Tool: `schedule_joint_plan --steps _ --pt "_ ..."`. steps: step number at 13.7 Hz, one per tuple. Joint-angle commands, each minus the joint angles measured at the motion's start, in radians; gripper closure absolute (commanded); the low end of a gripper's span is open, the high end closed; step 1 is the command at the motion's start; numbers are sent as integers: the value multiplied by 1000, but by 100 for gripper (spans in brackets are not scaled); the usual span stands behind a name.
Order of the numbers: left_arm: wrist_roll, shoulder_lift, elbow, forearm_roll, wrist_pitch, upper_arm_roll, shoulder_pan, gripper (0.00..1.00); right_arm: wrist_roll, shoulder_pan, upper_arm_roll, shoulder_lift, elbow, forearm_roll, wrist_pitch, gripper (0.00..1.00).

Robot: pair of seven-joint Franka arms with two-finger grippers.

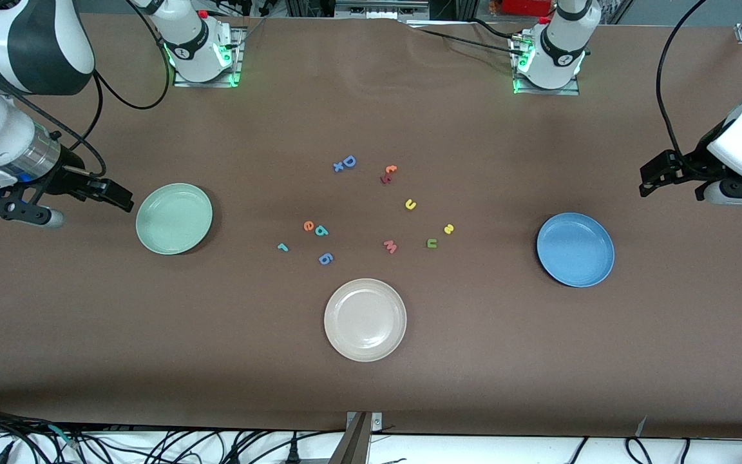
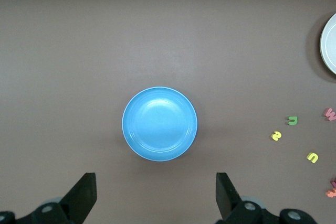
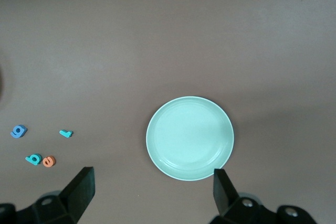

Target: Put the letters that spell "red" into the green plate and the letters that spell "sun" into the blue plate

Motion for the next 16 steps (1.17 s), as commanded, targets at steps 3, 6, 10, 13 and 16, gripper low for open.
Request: schedule_joint_plan --steps 3,6,10,13,16 --pt "2 -10 -3 5 -9 -8 5 0 6 3 -2 -21 -11 5 -15 0" --pt "1 -10 -3 5 -9 -9 -3 0 6 3 -2 -20 -13 5 -13 0" --pt "1 -10 -3 5 -9 -11 -6 0 7 3 -2 -18 -19 5 -13 1" --pt "-1 -8 -1 5 -9 -11 -6 0 7 1 -2 -18 -20 5 -16 1" --pt "1 -10 2 5 -9 -11 -7 0 6 1 -2 -18 -20 5 -16 1"
